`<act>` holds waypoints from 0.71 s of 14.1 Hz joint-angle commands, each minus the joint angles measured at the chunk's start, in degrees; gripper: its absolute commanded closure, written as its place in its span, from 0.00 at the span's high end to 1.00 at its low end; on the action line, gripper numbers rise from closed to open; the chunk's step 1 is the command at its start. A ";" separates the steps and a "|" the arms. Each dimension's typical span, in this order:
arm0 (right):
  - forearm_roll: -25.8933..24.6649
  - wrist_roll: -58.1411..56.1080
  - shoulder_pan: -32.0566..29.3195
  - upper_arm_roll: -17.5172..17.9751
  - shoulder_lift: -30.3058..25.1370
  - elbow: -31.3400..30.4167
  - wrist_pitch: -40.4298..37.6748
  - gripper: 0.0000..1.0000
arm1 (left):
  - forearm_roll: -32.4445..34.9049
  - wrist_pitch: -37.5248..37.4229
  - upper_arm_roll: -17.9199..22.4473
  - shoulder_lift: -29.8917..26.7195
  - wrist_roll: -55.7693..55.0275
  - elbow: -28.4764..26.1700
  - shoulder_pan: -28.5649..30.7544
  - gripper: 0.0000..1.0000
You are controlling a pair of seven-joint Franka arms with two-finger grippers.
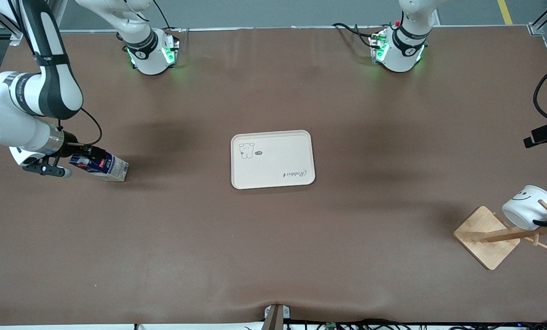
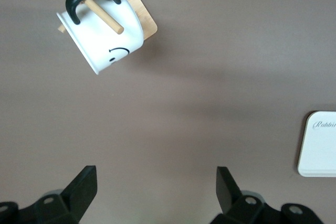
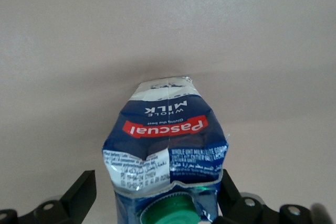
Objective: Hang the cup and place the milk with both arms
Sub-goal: 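Set the milk on the table, open the right gripper while the left withdraws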
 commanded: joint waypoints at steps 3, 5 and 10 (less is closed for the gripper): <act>-0.39 -1.63 -1.11 1.09 0.04 6.42 -5.46 1.00 | 7.15 -0.57 -4.26 -1.08 -9.10 -0.77 -1.69 1.00; -0.39 -2.69 -1.02 1.09 1.62 11.96 -11.69 1.00 | 9.36 -0.40 -6.02 -0.99 -8.05 -0.60 -1.87 1.00; -0.48 -4.44 -0.58 1.35 2.06 20.76 -14.97 1.00 | 9.11 -0.48 -8.23 -1.42 -8.05 0.28 -1.69 1.00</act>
